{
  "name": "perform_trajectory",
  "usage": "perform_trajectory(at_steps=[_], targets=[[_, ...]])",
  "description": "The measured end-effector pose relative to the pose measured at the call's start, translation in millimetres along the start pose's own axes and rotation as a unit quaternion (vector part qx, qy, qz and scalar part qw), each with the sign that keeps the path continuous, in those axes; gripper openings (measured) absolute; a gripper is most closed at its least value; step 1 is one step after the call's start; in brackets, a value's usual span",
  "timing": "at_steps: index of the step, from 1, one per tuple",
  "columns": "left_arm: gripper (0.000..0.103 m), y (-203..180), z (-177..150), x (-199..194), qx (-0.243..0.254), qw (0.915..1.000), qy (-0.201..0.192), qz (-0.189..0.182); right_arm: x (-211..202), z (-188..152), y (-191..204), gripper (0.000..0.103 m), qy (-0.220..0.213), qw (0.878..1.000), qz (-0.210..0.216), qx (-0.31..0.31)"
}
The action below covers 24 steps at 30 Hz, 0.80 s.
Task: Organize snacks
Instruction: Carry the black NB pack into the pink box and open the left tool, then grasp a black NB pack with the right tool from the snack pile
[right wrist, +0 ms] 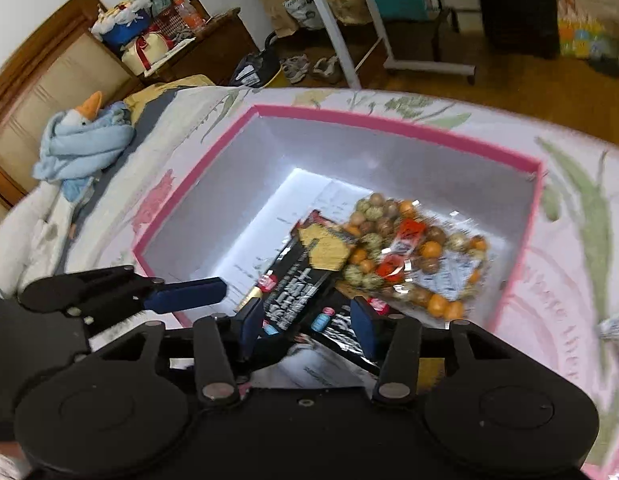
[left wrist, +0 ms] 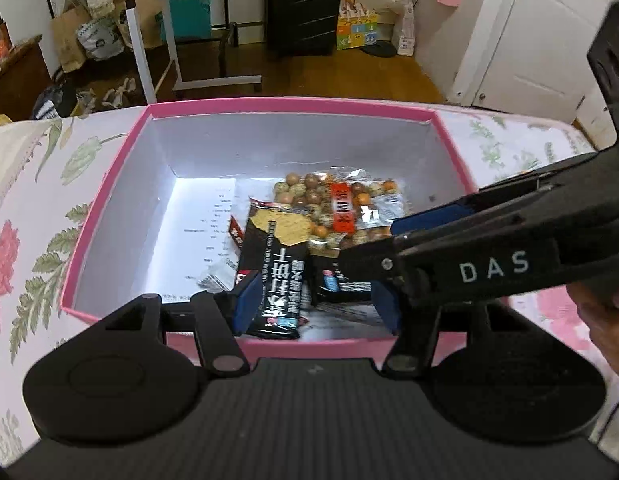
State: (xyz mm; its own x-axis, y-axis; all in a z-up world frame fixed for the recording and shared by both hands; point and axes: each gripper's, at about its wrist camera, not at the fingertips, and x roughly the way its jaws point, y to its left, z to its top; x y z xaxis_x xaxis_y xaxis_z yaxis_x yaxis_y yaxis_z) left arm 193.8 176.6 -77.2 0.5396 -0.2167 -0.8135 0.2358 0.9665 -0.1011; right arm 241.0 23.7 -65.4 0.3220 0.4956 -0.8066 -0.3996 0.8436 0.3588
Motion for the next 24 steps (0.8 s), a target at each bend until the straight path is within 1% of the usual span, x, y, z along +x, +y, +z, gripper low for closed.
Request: perform_trajectory(at_steps=[2,5,8,10,15,17,20,24], targets=[[0.059,-5,0,-11,0.002,1.0,0.001,-0.009,-14,-3,5,0.055,-0.001,1.0,-0.013,-0.012],[0.061,-17,-2,-28,0.013,0.9998,-0.004,-0.017,-36,-8,9,0.056,-0.005,1.0,-0.022,-0.014],[0.061,-30,-5,-48,0.021,0.9993,-0.014,-0.029,-63,-17,15,0.056,-0.019,0.999,-0.038,-0.026],[0.061,-40,-7,-62,0.033,0.9987,-0.023,-0.032,-79,-22,18,0.056,-0.027,0.998,-0.04,-0.03],[0.062,-69,-10,-95,0.058,0.9962,-0.036,-0.054,-124,-43,15,0.061,-0.047,0.997,-0.05,-0.032],[0.063,-80,-11,-106,0.065,0.9949,-0.041,-0.065,-145,-55,7,0.062,-0.055,0.997,-0.055,-0.03],[0.064,-97,-13,-119,0.081,0.9929,-0.053,-0.069,-174,-76,-14,0.063,-0.073,0.995,-0.056,-0.022],[0.065,-122,-14,-123,0.104,0.9902,-0.056,-0.075,-206,-108,-47,0.064,-0.098,0.993,-0.059,-0.011]])
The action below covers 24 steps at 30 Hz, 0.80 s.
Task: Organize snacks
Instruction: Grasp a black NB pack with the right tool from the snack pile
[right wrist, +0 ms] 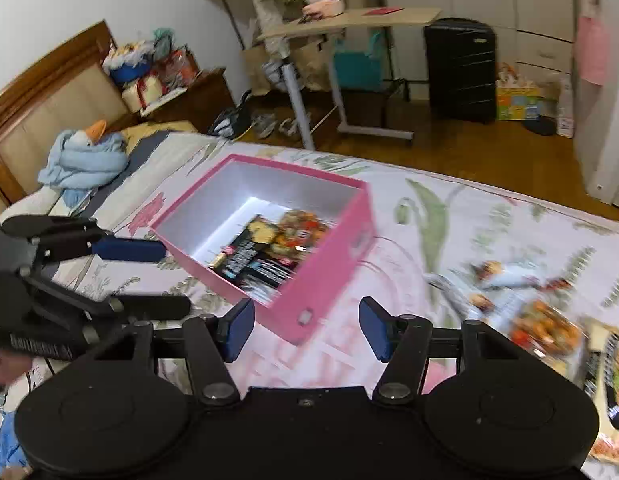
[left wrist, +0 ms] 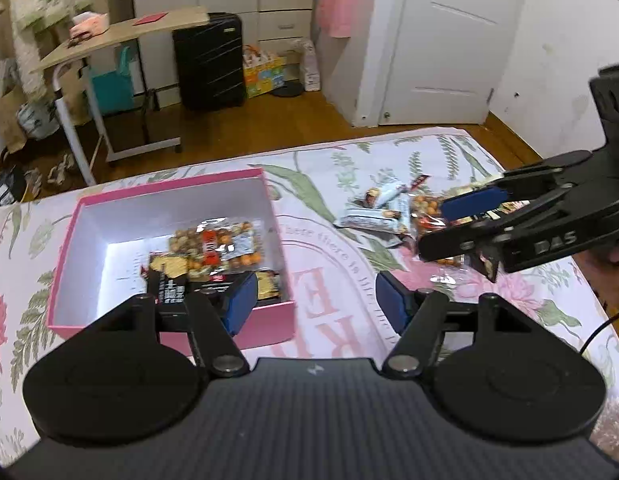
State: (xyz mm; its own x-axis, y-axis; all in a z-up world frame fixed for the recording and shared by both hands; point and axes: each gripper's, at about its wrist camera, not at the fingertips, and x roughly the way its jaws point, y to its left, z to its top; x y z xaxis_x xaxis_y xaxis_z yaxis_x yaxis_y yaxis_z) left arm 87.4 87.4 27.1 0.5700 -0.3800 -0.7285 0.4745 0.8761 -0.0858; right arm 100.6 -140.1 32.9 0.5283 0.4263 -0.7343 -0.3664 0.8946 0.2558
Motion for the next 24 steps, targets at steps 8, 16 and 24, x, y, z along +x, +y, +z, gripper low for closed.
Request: perform_trajectory(at_steps=[8,16,24], targets=[[0.072,-41,1,39,0.002,0.9988,0.027,-0.04,-27,-65,-61,0.065,-0.007,0.998,-0.052,0.016],[0.072,-83,-5,107,-0.023,0.9944,0.059,-0.085,-7,-110,-103,0.067,0.004,0.992,-0.129,-0.006],[0.068,-140,-5,187,-0.062,0.9852,0.061,-0.148,25,-132,-152,0.067,-0.025,0.987,-0.154,-0.037]])
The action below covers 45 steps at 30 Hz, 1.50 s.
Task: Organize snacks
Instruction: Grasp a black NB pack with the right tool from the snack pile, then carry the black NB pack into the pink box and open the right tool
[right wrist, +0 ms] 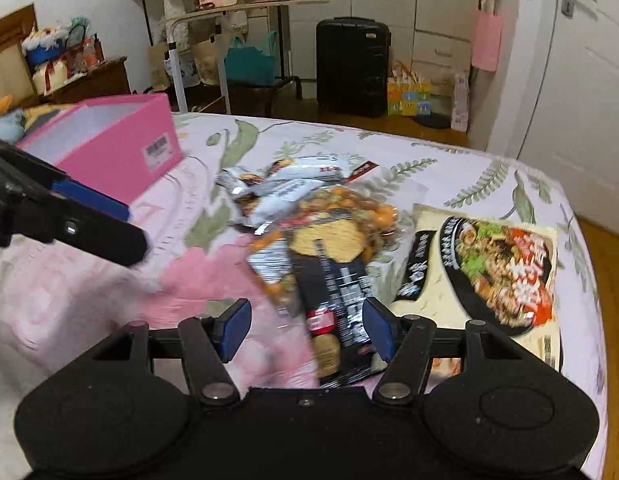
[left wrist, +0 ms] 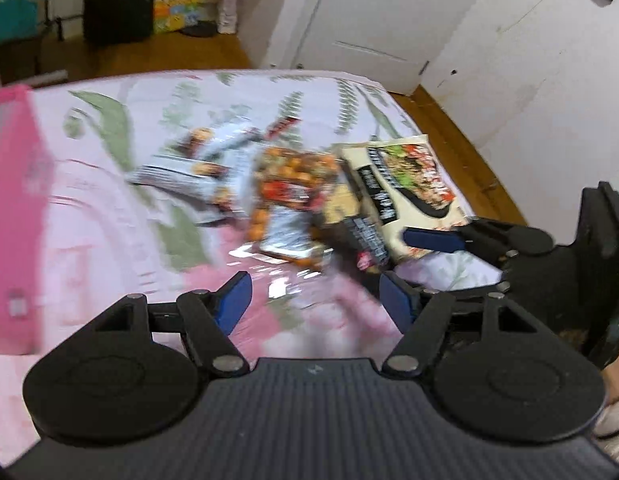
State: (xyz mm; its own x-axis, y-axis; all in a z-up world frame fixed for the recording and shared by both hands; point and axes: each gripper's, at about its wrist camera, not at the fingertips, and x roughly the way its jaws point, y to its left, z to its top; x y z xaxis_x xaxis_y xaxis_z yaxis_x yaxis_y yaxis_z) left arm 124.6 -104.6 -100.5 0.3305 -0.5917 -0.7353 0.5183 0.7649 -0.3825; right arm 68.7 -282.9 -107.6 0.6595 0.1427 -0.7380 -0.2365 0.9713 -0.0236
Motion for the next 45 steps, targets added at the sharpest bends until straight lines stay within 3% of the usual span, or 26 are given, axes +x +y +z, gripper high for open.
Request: perform_trajectory(at_steps=[4,9,13,16,18,20,24,29,34,45], targets=[[0.068,-6,8,44,-0.036,0.9992,-0.002,-0.016,23,-1,-8,0.067,0.009,0.999,0.01,-0.031],[0.06,-7,13,82,-0.052,0.9984,-0.017,0.012,38,-2,-8,0.067,0.01,0.998,0.019,-0.056],[0.058,3,11,90,-0.075,0.9965,-0.028,0.024,42,0,-8,0.082,0.006,0.998,0.025,-0.064],[0.042,9,11,89,-0.088,0.9956,-0.033,0.008,43,1,-10,0.08,0.011,0.998,0.034,-0.049],[0.026,10,11,88,-0.098,0.9948,-0.027,-0.009,43,2,-12,0.065,0.019,0.998,0.056,-0.025],[0.024,9,12,85,-0.101,0.9944,-0.029,-0.012,40,2,-11,0.057,0.026,0.998,0.06,0.002],[0.023,9,9,80,-0.108,0.994,-0.014,-0.014,37,3,-3,0.055,0.044,0.997,0.053,0.038],[0.023,12,3,65,-0.117,0.9929,0.018,-0.016,28,7,21,0.054,0.078,0.996,0.034,0.037],[0.023,19,-4,44,-0.123,0.9897,0.072,-0.01,18,8,40,0.054,0.109,0.99,0.065,0.067],[0.023,26,-23,-38,-0.122,0.9894,0.077,0.014,-15,30,87,0.054,0.138,0.978,0.12,0.096]])
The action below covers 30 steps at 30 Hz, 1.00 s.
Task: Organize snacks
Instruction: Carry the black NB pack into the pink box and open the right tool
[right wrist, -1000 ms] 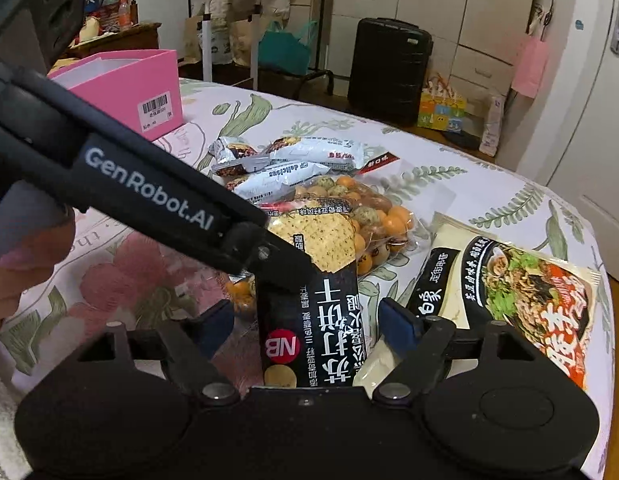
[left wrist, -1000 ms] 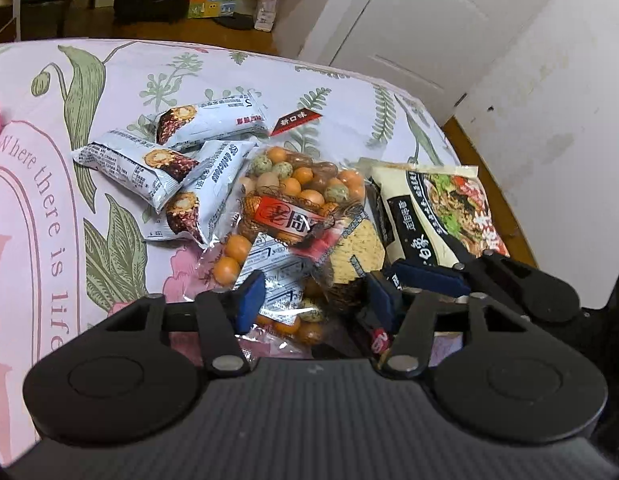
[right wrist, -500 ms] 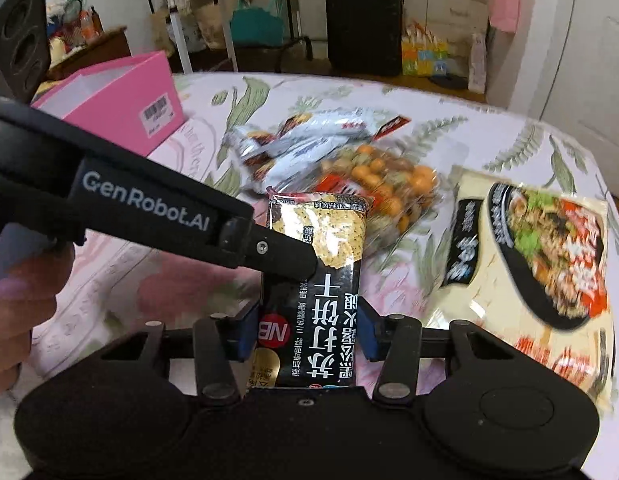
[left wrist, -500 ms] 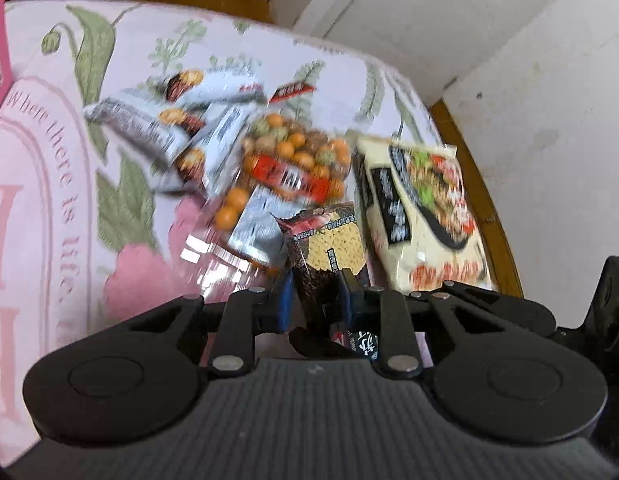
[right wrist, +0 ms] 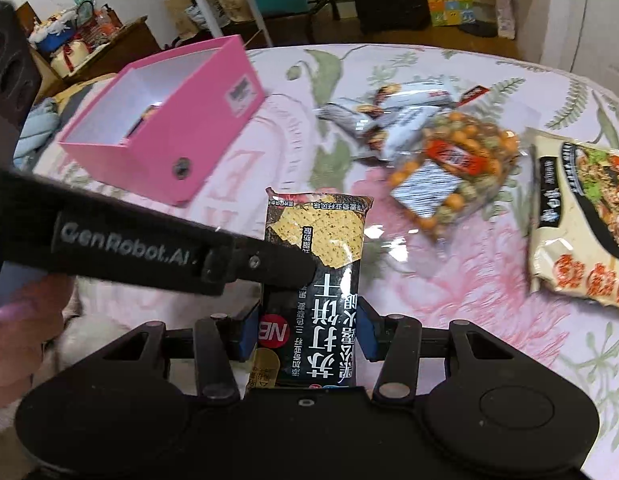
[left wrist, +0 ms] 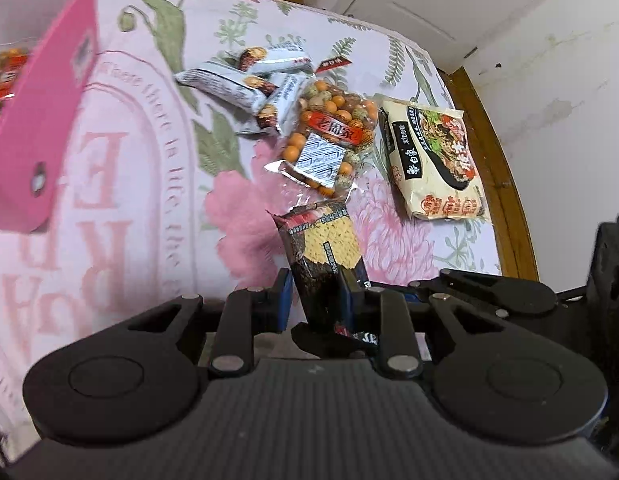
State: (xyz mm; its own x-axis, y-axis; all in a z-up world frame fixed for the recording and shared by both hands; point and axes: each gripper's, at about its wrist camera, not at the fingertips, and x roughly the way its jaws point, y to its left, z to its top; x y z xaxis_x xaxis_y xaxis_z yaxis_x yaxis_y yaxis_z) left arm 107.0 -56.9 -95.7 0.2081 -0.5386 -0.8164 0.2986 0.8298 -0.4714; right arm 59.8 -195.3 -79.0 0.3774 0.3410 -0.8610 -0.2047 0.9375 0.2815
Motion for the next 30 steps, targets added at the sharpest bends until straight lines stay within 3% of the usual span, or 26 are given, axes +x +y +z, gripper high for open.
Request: perform_trajectory(at_steps=[5,11,19,24,30], targets=[[0.023,-1,-9,-49,0.017,0.999,-0.039,0.012,-21,10,26,0.054,-0.015,0.999,0.032,-0.004],[0.024,23,-10,-95,-0.004,0.998,-0.063,-0.001,-32,33,65,0.054,-0.041,0.997,0.057,-0.032],[0.024,80,-2,-135,-0.059,0.9925,-0.107,0.014,-4,78,109,0.054,-0.031,0.992,0.099,-0.066],[0.027,104,8,-159,-0.066,0.9897,-0.124,0.026,1,96,144,0.054,-0.043,0.989,0.118,-0.084],[0.027,129,36,-162,-0.062,0.9848,-0.149,0.065,32,130,154,0.054,-0.045,0.988,0.134,-0.069]])
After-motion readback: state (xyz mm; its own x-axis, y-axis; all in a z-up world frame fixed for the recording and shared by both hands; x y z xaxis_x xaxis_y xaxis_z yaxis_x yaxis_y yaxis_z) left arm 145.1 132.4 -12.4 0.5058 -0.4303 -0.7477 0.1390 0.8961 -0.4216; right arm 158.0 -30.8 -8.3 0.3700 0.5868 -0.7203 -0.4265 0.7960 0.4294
